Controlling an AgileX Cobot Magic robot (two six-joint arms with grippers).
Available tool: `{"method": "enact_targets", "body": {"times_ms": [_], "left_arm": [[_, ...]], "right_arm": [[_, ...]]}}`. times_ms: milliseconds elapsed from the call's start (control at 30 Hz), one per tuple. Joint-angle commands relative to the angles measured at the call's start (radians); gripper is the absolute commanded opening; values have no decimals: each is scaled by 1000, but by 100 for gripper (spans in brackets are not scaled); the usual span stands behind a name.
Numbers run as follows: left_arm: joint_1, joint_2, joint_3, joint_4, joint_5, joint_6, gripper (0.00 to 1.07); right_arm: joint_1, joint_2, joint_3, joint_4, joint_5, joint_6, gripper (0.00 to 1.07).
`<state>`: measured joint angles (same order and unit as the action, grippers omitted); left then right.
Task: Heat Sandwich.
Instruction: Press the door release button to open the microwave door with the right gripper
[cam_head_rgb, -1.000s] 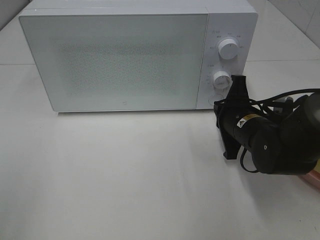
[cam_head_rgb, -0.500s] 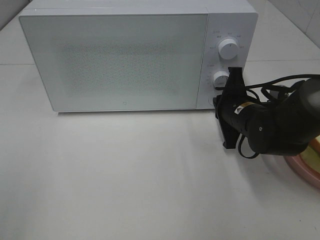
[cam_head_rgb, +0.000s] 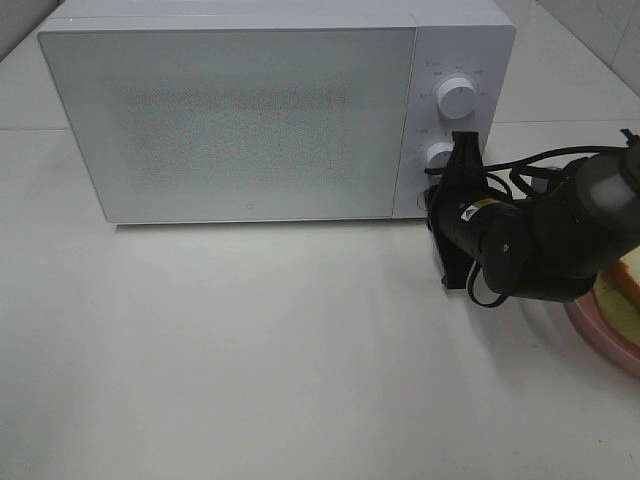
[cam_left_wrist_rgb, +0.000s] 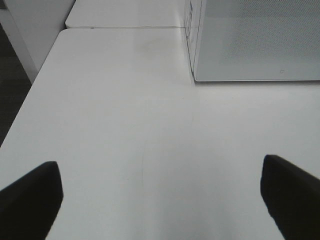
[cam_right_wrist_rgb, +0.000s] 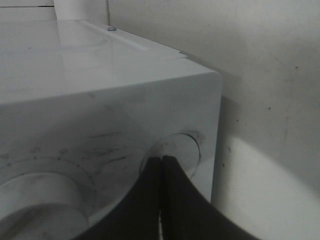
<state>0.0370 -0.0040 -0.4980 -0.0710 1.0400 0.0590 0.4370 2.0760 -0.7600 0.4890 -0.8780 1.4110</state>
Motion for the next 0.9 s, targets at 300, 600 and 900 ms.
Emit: {"method": "enact_targets", "body": {"times_ms": [300, 600, 900], "left_arm": [[1, -29, 2, -1, -4, -1, 101], [1, -29, 2, -1, -4, -1, 101], [1, -29, 2, -1, -4, -1, 101]], "right_arm": [[-7, 1, -33, 16, -55, -20, 0], [-7, 6, -60, 20, -114, -22, 0], [-18, 94, -160, 15, -273, -36, 0]]}}
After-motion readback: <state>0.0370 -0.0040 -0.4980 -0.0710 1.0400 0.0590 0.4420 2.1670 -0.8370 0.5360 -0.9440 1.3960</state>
